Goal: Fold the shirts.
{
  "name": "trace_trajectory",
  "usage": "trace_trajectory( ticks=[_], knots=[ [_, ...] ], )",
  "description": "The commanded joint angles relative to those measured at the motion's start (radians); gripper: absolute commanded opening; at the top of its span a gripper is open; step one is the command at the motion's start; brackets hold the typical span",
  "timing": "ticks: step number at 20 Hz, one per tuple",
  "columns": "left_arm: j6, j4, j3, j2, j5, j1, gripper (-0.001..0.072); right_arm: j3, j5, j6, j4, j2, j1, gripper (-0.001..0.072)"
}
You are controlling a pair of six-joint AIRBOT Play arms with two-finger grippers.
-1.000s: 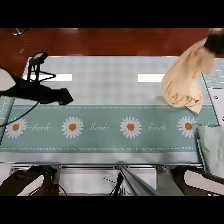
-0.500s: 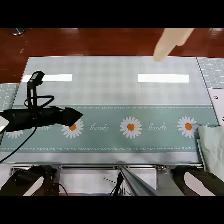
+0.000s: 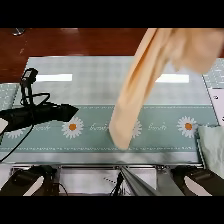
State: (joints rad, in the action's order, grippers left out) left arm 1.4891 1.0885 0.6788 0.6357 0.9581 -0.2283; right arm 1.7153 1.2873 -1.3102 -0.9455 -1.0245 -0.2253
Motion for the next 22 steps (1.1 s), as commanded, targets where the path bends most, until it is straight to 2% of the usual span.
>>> trace_trajectory(
  ticks=[1,2,4,6,8,10,12,15,18,19,22],
  knots=[
    [0.008,0.011,0.0,-0.001,-0.004,0.005,0.0702,-0.375,-0.105,-0.034,0.011,0.0,-0.222,0.0028],
    [0.016,0.011,0.0,-0.001,-0.004,0.005,0.0702,-0.483,-0.199,-0.054,0.013,-0.007,-0.283,0.0028],
    [0.016,0.011,0.0,-0.001,-0.005,0.005,0.0702,-0.64,-0.396,-0.159,0.012,-0.059,-0.375,0.0028],
    [0.016,0.011,0.0,-0.001,-0.005,0.005,0.0702,-0.674,-0.453,-0.208,0.026,-0.151,-0.422,0.0028],
    [0.016,0.011,0.0,-0.001,-0.005,0.005,0.0702,-0.674,-0.454,-0.173,0.123,-0.22,-0.439,0.0043],
    [0.016,0.011,0.0,-0.001,-0.003,0.005,0.0702,-0.664,-0.45,-0.097,0.188,-0.238,-0.424,0.0626],
    [0.015,0.011,0.0,-0.001,0.005,0.005,0.0702,-0.585,-0.357,-0.078,0.165,-0.234,-0.339,0.0631],
    [0.016,0.022,0.0,-0.001,0.074,0.006,0.0702,-0.441,-0.122,-0.072,0.13,-0.169,-0.085,0.063],
    [0.072,0.13,-0.001,-0.001,0.197,0.031,0.0702,-0.462,-0.035,-0.094,-0.08,-0.006,0.241,0.063],
    [0.073,0.116,-0.004,0.0,0.212,0.058,0.0702,-0.51,-0.031,-0.109,-0.137,0.047,0.343,0.0629],
    [0.028,-0.161,-0.094,0.042,0.198,0.091,0.0702,-0.775,-0.063,-0.111,-0.123,0.185,0.607,0.0619]
  ],
)
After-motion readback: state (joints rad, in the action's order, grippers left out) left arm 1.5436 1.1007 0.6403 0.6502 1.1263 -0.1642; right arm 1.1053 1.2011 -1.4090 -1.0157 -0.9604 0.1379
